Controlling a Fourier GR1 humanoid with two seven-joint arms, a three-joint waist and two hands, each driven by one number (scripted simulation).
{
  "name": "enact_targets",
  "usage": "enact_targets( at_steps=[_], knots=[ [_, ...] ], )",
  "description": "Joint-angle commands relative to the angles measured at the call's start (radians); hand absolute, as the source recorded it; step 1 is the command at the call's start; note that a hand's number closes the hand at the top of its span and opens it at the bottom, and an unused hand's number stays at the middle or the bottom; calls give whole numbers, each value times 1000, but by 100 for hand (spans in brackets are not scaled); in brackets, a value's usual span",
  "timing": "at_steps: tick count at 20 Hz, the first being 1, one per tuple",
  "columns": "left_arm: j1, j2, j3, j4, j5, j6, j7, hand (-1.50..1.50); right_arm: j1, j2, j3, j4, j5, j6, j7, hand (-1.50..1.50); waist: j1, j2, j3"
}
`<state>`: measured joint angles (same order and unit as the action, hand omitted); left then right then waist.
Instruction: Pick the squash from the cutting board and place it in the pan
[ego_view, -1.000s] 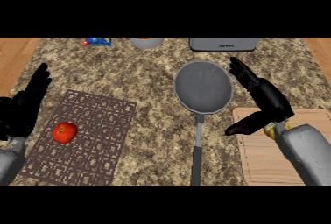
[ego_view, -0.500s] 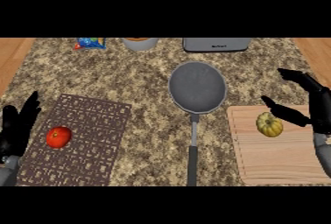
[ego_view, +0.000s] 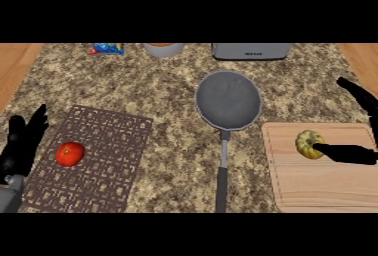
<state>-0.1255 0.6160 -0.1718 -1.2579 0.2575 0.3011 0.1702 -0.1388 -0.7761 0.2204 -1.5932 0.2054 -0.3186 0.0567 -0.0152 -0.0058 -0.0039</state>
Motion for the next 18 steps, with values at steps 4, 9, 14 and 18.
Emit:
enact_targets(
  at_steps=[4, 9, 14, 18],
  knots=[
    [-36, -19, -24, -2, -21, -5, 23, 0, -126, -172, 150, -41, 210, 245, 426, -150, 40, 9, -4],
    [-50, -19, -24, -32, -10, -21, 62, 0, -251, -132, 291, -91, 273, 484, 725, -150, 61, 8, -2],
    [-29, -20, -6, -20, -23, -23, 36, 0, -370, -31, 375, -33, 276, 710, 887, -150, 48, 7, 1],
    [-29, -72, -15, 14, -63, 10, -1, 0, -425, 124, 422, 99, 314, 775, 977, -150, 40, 10, 3]
  ],
)
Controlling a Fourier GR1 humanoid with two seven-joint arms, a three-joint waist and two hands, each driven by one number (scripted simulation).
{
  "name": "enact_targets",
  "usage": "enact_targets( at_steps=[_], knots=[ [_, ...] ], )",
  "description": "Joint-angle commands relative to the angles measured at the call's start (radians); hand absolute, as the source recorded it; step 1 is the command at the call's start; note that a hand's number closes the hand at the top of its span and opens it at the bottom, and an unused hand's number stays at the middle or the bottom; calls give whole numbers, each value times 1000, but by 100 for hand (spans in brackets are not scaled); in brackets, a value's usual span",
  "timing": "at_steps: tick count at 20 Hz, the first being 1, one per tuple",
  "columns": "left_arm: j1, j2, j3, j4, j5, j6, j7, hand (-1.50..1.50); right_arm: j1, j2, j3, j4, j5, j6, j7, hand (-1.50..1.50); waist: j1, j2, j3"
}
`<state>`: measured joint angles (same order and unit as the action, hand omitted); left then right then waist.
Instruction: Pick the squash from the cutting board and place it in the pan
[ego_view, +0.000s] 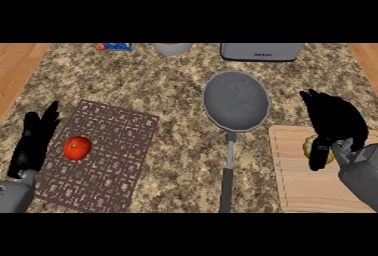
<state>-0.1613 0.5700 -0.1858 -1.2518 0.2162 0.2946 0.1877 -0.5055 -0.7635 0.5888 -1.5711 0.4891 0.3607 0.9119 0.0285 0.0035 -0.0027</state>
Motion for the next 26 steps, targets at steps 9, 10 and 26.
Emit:
enact_targets(
  at_steps=[9, 10, 26],
  knots=[
    [26, -35, 58, -35, -57, -4, 19, 0, 0, 222, 16, 159, 157, 108, 93, -150, -21, -4, 3],
    [40, 22, 86, -71, -18, -72, 48, 0, 32, 168, 11, 125, 160, 126, 75, -150, -22, -5, 3],
    [76, -103, 151, 8, -137, -102, -43, 0, 122, 235, -108, 291, 406, 91, -136, -150, -23, -3, 3]
  ],
)
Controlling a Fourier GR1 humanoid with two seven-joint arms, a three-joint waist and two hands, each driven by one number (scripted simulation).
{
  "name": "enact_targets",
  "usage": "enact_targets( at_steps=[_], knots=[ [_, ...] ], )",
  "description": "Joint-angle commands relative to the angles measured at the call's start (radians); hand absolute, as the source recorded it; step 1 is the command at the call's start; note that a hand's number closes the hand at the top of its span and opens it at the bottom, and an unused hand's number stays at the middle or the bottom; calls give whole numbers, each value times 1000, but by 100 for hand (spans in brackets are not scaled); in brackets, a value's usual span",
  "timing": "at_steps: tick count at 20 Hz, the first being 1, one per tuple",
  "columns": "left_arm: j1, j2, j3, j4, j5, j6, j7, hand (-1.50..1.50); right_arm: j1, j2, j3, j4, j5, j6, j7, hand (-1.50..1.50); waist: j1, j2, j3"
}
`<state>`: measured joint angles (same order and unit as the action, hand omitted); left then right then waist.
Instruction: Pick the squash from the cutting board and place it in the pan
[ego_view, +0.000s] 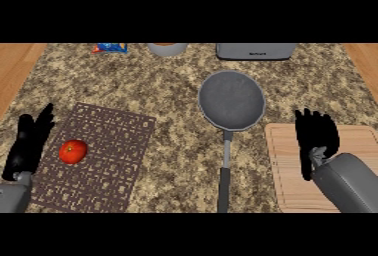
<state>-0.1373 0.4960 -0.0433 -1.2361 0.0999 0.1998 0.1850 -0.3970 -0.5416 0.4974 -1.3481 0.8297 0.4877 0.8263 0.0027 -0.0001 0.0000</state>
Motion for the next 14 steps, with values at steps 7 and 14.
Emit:
enact_targets(
  at_steps=[7, 14],
  knots=[
    [21, -47, 39, -137, -66, -9, 110, 0, 13, 104, -79, 60, 133, 31, -44, -150, 2, -1, 0],
    [59, -52, 95, -127, -93, -76, 65, 0, 47, 131, -147, 174, 226, -42, -113, -150, 1, 0, 0]
  ],
)
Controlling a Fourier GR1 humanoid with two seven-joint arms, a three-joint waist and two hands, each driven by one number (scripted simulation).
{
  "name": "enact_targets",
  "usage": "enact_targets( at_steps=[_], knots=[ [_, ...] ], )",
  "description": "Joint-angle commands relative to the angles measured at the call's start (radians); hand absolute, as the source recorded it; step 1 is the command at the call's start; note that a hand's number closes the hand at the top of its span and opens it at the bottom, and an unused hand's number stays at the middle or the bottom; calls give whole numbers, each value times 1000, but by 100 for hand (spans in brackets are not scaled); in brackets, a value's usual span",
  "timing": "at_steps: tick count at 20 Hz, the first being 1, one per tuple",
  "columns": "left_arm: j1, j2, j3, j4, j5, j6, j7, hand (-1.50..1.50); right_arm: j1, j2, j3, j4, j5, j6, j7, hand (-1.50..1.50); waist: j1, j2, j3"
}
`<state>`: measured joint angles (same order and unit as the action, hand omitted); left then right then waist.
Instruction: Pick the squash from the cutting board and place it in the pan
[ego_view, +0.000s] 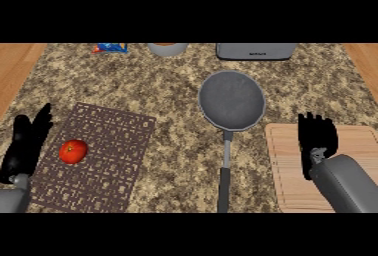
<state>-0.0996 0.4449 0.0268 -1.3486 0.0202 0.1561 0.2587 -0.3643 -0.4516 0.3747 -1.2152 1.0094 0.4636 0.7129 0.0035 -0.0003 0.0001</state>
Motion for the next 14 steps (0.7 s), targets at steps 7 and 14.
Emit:
enact_targets(
  at_steps=[7, 14],
  knots=[
    [-43, -23, 53, 29, -39, -50, 27, 0, -13, -12, -40, 131, 117, -43, -169, 150, 0, 1, 0],
    [-10, -68, 60, 9, -77, -34, -19, 0, -30, -9, -31, 125, 239, -87, -187, 150, 0, 0, 0]
  ],
)
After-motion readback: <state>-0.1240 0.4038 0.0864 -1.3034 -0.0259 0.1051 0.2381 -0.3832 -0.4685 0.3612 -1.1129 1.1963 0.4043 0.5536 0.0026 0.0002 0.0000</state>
